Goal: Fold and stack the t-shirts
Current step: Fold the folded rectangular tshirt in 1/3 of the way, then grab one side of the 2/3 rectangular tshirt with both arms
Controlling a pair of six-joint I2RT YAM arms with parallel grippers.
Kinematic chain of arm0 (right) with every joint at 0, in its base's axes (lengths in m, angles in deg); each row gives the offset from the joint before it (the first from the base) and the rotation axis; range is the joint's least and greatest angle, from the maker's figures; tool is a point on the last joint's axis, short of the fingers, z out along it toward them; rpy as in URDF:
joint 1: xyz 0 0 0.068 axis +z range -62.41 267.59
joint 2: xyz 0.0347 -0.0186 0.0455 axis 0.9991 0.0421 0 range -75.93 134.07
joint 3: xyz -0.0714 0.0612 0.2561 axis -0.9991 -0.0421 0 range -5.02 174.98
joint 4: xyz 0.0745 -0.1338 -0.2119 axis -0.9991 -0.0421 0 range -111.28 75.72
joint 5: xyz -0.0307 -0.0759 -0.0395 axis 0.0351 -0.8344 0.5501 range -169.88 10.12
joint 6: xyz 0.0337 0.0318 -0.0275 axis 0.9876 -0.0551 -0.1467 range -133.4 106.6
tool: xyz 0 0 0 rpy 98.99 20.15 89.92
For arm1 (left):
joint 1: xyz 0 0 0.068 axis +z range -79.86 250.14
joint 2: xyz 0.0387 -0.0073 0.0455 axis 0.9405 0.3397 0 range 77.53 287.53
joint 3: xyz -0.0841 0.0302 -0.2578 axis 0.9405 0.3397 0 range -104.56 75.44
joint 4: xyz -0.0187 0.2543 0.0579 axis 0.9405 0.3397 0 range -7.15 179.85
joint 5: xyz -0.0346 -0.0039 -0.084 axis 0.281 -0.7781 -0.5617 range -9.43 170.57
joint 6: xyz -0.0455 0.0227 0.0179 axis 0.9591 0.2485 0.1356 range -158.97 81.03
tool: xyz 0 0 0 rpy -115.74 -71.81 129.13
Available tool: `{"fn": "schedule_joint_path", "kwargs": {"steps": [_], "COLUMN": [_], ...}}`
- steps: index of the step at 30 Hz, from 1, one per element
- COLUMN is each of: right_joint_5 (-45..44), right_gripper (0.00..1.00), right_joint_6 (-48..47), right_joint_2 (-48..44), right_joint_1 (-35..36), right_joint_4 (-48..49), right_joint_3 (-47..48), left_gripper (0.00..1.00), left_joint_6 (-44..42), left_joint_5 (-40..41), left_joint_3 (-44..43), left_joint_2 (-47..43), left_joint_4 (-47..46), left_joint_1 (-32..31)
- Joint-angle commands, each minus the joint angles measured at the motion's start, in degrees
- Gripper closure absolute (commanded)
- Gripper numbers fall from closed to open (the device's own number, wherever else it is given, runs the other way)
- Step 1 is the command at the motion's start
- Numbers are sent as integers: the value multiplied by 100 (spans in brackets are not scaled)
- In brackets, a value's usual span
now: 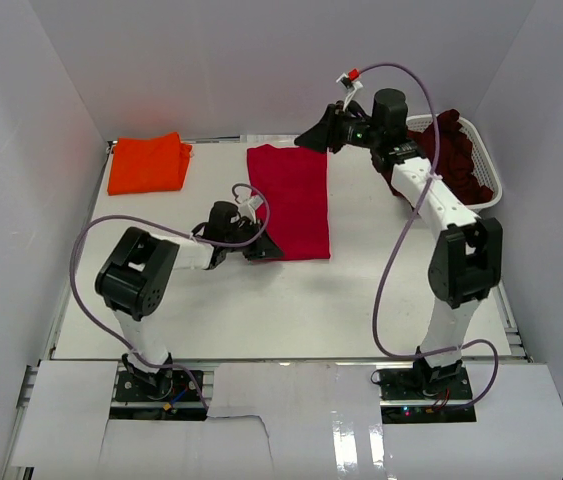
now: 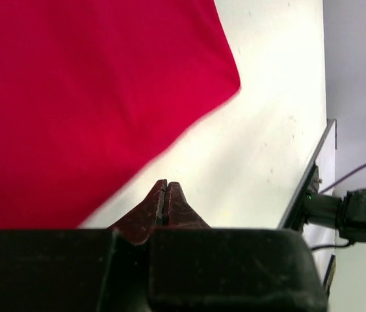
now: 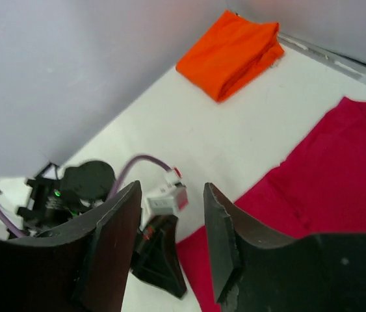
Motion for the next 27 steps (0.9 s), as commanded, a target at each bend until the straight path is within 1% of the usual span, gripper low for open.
{"fn": "schedule_joint_path", "kwargs": {"steps": [1, 3, 4, 6, 8, 9, 10, 11, 12, 13, 14, 15, 16, 17, 18, 19, 20, 22, 27], "right_joint_5": [-437, -587, -605, -596, -614, -666, -675, -684, -675, -667, -641, -658, -719, -798, -1016, -1036, -975, -992, -1264], "right_gripper": [50, 48, 46, 42, 41, 41, 35, 33, 29, 21, 19, 14, 6, 3, 3, 2, 2, 3, 5], "right_joint_6": [-747, -757, -792, -740, -722, -722, -722, -713, -713, -696, -669, -678, -669, -660, -608, -608, -599, -476, -405], "right_joint_2": [-465, -975, -1161, -1652, -1917, -2119, -2208, -2278, -2375, -2410, -2437, -2481, -2516, -2534, -2534, -2508, -2429, -2332, -1893], "right_joint_1": [66, 66, 66, 66, 66, 74, 74, 74, 66, 74, 74, 74, 74, 66, 57, 31, 13, -13, -49], "right_joint_4": [-1336, -1410, -1384, -1226, -1120, -1128, -1128, -1111, -1111, -1111, -1120, -1233, -1286, -1339, -1505, -1567, -1603, -1594, -1577], "right_joint_3": [-918, -1482, -2059, -2659, -3370, -3566, -3742, -4057, -4182, -4287, -4436, -4499, -4595, -4631, -4649, -4666, -4710, -4763, -4746], "left_gripper": [100, 100, 100, 100, 100, 100, 100, 100, 100, 100, 100, 100, 95, 88, 71, 46, 38, 26, 25], "left_joint_6": [13, 92, 92, 101, 66, 14, -13, -48, -118, -145, -154, -128, -41, 21, 65, 153, 197, 215, 408], "left_joint_5": [150, 290, 344, 397, 537, 564, 651, 695, 722, 757, 766, 749, 783, 818, 827, 914, 959, 1003, 706], "left_joint_3": [370, 528, 572, 695, 845, 862, 871, 863, 828, 793, 740, 740, 783, 827, 888, 1011, 1082, 1213, 1363], "left_joint_2": [-844, -1134, -1179, -1276, -1583, -1688, -1829, -1839, -1804, -1743, -1629, -1602, -1610, -1645, -1689, -1794, -1856, -1944, -1822], "left_joint_4": [263, 350, 429, 430, 378, 360, 342, 325, 325, 325, 333, 325, 298, 281, 246, 219, 210, 210, 228], "left_joint_1": [-97, -255, -300, -370, -379, -388, -388, -388, -388, -388, -353, -327, -283, -256, -213, -134, -89, 86, 596]}}
